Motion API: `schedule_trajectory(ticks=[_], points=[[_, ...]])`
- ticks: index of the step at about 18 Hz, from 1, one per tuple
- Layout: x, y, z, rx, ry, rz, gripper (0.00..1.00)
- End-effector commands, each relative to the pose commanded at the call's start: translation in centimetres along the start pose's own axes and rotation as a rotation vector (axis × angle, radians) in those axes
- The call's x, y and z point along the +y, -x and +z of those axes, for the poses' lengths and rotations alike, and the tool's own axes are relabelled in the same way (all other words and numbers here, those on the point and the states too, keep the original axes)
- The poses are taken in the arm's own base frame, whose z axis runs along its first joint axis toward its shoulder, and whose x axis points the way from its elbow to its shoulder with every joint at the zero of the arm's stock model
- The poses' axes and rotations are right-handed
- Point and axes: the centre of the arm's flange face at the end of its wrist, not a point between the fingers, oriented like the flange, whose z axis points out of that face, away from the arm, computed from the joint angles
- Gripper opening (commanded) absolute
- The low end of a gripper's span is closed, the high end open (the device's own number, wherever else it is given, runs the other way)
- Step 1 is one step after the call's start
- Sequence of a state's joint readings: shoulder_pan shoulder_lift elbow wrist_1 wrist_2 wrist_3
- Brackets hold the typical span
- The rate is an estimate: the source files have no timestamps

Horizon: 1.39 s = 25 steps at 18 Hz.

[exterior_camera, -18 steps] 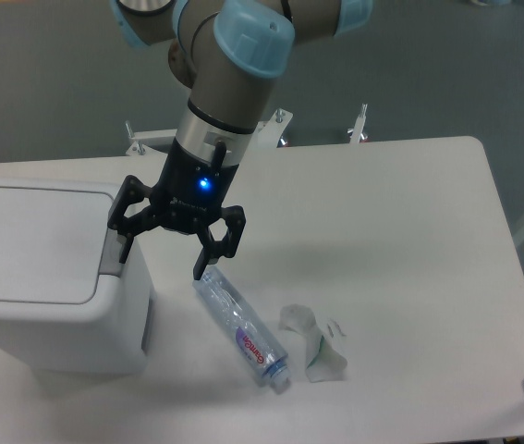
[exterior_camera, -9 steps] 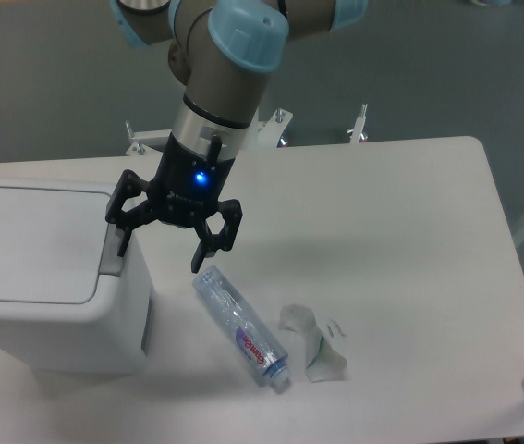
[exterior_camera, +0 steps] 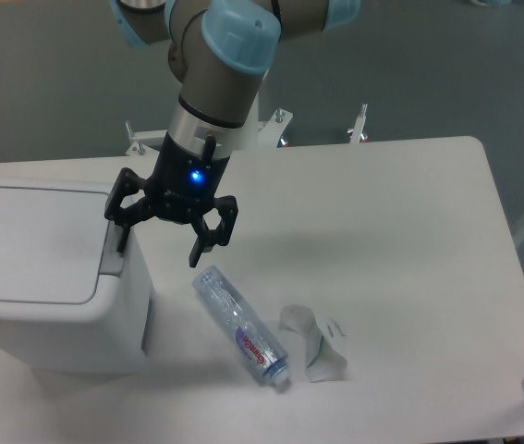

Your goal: Open the trash can

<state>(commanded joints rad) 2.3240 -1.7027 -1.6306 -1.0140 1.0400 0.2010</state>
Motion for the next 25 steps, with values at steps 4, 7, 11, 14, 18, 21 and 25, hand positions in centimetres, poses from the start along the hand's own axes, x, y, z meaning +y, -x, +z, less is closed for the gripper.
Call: schedule_trajectory(ticks=[4, 7, 11, 14, 18, 21, 25], points=[[-0.1, 0.0, 0.0, -0.001, -0.003, 0.003, 1.00], [-0.3, 0.0, 0.0, -0.001, -0.004, 0.004, 1.00], [-0.4, 0.0, 0.1, 0.000, -0.002, 0.004, 1.00], [-0.4, 0.3, 0.6, -0.002, 0.006, 0.002, 1.00], [-0.3, 0.4, 0.8, -0.002, 0.010, -0.001, 1.00], [-0.4, 0.3, 0.7, -0.002, 0.007, -0.001, 1.00], [-1.2, -0.2, -0.4, -0.005, -0.016, 0.012, 1.00]])
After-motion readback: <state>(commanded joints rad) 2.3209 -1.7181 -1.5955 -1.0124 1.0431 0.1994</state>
